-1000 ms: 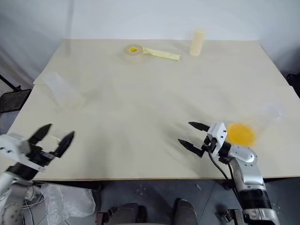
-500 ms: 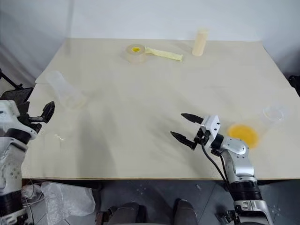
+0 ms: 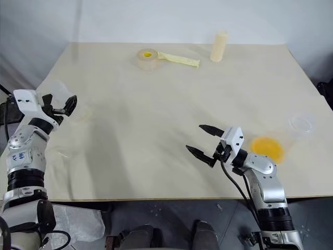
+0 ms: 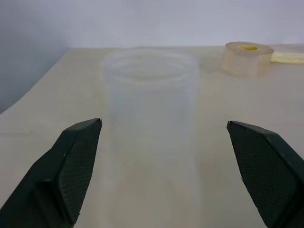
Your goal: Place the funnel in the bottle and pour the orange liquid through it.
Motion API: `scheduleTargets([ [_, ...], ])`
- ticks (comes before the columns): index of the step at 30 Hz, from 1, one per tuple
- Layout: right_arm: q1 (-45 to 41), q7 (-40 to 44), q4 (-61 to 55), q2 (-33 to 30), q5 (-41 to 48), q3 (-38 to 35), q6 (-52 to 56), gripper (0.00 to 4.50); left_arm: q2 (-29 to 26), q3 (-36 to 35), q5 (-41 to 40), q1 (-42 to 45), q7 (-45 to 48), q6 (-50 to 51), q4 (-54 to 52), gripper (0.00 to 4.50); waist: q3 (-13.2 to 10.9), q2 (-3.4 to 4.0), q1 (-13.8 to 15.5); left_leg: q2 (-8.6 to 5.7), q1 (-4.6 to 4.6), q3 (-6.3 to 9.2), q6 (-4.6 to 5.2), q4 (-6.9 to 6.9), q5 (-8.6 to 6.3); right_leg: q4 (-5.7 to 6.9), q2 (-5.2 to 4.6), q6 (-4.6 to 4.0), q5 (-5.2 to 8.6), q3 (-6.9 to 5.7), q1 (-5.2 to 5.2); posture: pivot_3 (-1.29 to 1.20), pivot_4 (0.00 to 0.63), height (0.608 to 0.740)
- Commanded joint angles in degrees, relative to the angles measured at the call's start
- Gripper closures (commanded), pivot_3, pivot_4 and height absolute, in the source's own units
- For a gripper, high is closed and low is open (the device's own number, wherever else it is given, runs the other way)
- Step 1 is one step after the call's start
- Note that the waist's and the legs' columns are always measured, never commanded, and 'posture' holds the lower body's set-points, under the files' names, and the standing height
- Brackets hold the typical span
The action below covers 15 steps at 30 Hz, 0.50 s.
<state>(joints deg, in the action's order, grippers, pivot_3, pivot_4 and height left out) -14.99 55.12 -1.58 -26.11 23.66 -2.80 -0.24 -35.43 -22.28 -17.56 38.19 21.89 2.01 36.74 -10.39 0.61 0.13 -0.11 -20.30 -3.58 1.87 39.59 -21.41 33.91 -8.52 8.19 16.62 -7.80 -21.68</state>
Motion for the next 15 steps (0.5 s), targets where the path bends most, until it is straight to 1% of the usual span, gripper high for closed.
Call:
scheduleTargets([
  [1,0.38,-1.04,-3.58,-0.21,1.05,-0.77,0.5,0.04,-0.54,-0.08,0.81,2.98,0.51,-3.73,3.47,0.0,-0.01,-0.02,-0.19,0.0,0.0,0.0,0.0,0.0,0.0,0.02,0.0,0.0,0.0,0.0,-0.01,0.0,0.15,0.74],
  [4,0.32,-1.37,-3.91,-0.21,0.99,-0.68,0.75,0.04,-0.62,0.15,1.21,4.6,0.45,-5.94,6.46,0.0,-0.02,-0.05,-0.17,0.0,0.0,0.01,0.0,0.01,0.0,0.05,-0.01,0.0,0.0,-0.01,-0.01,0.0,0.15,0.74],
  [7,1.15,-1.5,-4.75,-0.26,1.06,-0.76,0.56,0.0,-0.66,-0.12,1.04,4.62,0.81,-7.28,7.15,0.63,-0.02,-0.05,-0.18,0.0,0.0,0.02,0.0,0.03,0.0,0.06,-0.01,0.01,0.0,-0.01,0.0,0.0,0.15,0.74],
  [11,2.17,-1.44,-5.79,-0.46,1.42,-1.08,0.49,0.0,-1.07,-0.37,0.63,4.24,1.34,-7.46,6.52,1.92,-0.02,-0.06,-0.17,0.0,0.0,0.04,0.0,0.03,0.0,0.07,-0.02,0.01,-0.01,-0.01,0.0,0.0,0.15,0.74],
  [12,2.11,-1.44,-5.77,-0.5,1.45,-1.1,0.5,0.0,-1.17,-0.4,0.55,4.4,1.48,-7.37,6.48,2.16,-0.03,-0.08,-0.18,-0.01,-0.01,0.03,0.0,0.03,0.0,0.07,-0.02,0.02,-0.01,0.0,-0.01,0.0,0.15,0.74],
  [14,1.26,-1.45,-4.94,-0.55,1.32,-1.14,0.39,0.0,-1.23,-0.1,0.55,5.23,2.17,-7.11,6.63,2.17,-0.04,-0.09,-0.21,0.0,-0.01,0.02,0.0,0.05,0.0,0.07,-0.02,0.02,-0.01,0.0,-0.01,0.0,0.15,0.74],
  [15,0.83,-1.57,-4.62,-0.62,1.24,-1.31,0.3,0.0,-1.15,0.61,0.21,5.35,3.91,-6.34,4.89,2.17,-0.04,-0.1,-0.2,0.0,-0.01,0.02,0.01,0.06,0.0,0.07,-0.02,0.02,-0.01,0.0,-0.01,0.0,0.15,0.74],
])
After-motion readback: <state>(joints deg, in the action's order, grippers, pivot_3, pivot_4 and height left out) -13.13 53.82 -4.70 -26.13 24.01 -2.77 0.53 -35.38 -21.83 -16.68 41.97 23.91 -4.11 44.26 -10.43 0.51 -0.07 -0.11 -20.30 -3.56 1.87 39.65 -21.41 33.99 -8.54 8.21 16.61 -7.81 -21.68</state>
